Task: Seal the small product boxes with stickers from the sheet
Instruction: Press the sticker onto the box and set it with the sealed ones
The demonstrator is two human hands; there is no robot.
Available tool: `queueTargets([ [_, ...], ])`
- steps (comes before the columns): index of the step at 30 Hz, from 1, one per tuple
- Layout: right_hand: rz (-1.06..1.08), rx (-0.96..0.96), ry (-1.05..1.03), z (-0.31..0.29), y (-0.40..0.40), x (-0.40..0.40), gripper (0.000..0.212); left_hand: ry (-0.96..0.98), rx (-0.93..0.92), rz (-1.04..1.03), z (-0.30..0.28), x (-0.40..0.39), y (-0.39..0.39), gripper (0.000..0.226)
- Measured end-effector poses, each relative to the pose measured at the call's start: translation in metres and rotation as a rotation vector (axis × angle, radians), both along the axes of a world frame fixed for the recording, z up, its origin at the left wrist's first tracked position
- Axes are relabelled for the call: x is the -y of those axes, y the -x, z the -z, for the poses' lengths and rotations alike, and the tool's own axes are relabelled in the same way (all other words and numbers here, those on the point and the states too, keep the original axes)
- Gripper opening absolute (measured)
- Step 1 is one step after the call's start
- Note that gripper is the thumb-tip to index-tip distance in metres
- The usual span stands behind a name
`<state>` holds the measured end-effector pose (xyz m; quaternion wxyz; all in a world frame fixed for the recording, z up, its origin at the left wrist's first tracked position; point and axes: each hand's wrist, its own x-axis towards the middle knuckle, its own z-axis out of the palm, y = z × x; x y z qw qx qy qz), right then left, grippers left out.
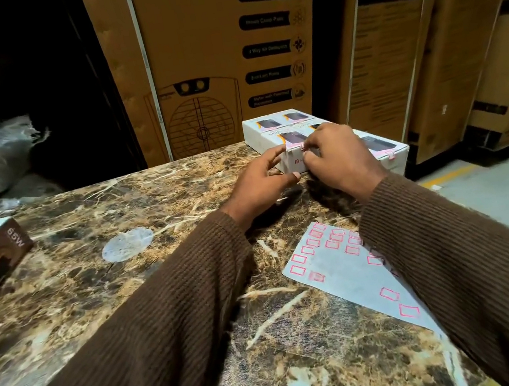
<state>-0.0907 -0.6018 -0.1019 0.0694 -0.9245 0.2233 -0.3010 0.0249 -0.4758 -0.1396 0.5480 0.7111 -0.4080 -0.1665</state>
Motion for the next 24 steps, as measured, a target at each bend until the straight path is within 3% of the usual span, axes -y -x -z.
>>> queueTargets([
  [6, -0.012, 0.083, 0.002, -0.011, 0.008, -0.010, 0.029, 0.083, -0.085, -0.075, -0.010, -0.017, 0.006, 0.057],
  [11, -0.080, 0.048, 0.078, -0.030, 0.028, -0.041, 0.027, 0.156, 0.028, -0.150, -0.030, -0.068, 0.016, 0.033],
  [15, -0.230, -0.047, 0.098, -0.055, 0.042, -0.082, 0.021, 0.162, 0.068, -0.214, -0.039, -0.131, 0.033, 0.018],
  [24, -0.588, -0.112, -0.005, -0.070, 0.044, -0.224, 0.016, 0.172, 0.146, -0.447, -0.072, -0.321, 0.095, 0.009],
])
